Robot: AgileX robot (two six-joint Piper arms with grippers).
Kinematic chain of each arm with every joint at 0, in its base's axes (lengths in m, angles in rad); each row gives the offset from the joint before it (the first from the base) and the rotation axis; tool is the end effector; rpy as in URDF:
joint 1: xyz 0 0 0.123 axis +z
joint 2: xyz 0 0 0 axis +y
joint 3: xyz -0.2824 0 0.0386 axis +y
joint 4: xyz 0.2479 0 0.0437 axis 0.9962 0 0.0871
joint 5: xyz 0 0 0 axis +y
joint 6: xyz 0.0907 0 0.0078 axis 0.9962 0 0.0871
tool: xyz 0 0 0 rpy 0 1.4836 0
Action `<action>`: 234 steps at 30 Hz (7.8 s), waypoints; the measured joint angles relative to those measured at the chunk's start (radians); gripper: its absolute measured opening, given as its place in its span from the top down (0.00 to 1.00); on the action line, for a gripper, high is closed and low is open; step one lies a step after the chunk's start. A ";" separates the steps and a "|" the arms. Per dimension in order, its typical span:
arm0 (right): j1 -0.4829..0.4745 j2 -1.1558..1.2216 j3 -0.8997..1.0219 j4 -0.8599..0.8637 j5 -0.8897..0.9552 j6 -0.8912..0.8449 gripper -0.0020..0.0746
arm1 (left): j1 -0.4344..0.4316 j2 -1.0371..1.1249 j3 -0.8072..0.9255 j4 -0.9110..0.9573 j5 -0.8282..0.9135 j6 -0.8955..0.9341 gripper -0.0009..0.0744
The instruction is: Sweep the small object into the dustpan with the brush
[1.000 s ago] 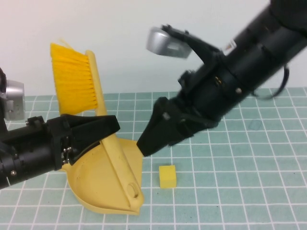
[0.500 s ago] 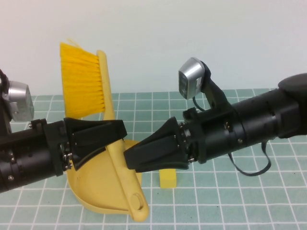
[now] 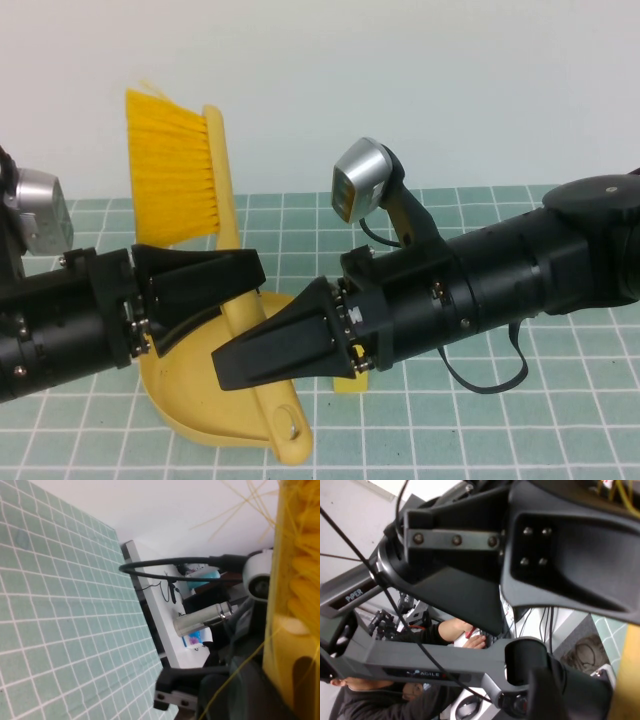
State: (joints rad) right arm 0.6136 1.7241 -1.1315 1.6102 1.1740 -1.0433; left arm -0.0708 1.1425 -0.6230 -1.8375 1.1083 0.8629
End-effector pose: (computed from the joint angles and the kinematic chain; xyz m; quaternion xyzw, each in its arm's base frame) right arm 0.2326 0.2665 0.2799 -0.2975 0.6994 0.6419 0.1016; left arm 0.1944 -0.0926 0.3133 -0.0340 0.6966 -0.6576 0.2849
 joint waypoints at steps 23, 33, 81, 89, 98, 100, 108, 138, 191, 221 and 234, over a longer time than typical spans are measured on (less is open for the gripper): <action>-0.168 0.002 -0.004 -0.036 -0.079 0.017 0.75 | 0.000 0.000 -0.148 0.287 -0.159 -0.027 0.39; -0.265 -0.029 -0.060 -0.584 -0.157 0.384 0.75 | 0.000 0.057 -0.474 1.198 -0.248 -0.388 0.99; -0.052 -0.058 -0.062 -1.424 -0.123 0.976 0.75 | -0.102 0.723 -0.633 1.970 -0.207 0.158 0.30; -0.052 -0.056 -0.062 -1.514 -0.147 1.088 0.75 | -0.102 0.726 -0.628 1.940 -0.194 0.265 0.98; -0.052 -0.026 -0.062 -1.576 -0.164 1.176 0.75 | -0.189 0.702 -0.628 2.018 -0.205 0.192 0.99; -0.052 -0.017 -0.062 -1.610 -0.164 1.201 0.75 | -0.225 0.702 -0.628 2.055 -0.205 0.164 0.99; -0.052 0.064 -0.062 -1.628 -0.120 1.228 0.75 | -0.320 0.704 -0.628 2.082 -0.202 0.156 0.99; 0.110 0.203 -0.216 -1.294 -0.183 1.221 0.76 | -0.323 0.704 -0.628 2.068 -0.206 0.128 0.99; -0.059 0.163 -0.005 -1.289 -0.386 1.159 0.76 | -0.321 0.347 -0.628 2.013 -0.206 -0.711 0.99; -0.061 0.040 -0.007 -1.452 -0.269 1.210 0.47 | -0.016 -0.187 -0.626 1.765 -0.410 -0.751 0.99; -0.061 -0.433 -0.008 -1.487 -0.199 1.223 0.96 | 0.179 -0.457 -0.433 1.719 -0.535 -0.863 0.99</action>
State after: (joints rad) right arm 0.5524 1.2914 -1.1398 0.1227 0.9755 0.1797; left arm 0.1084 0.6857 -1.0558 -0.1181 0.5737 0.0000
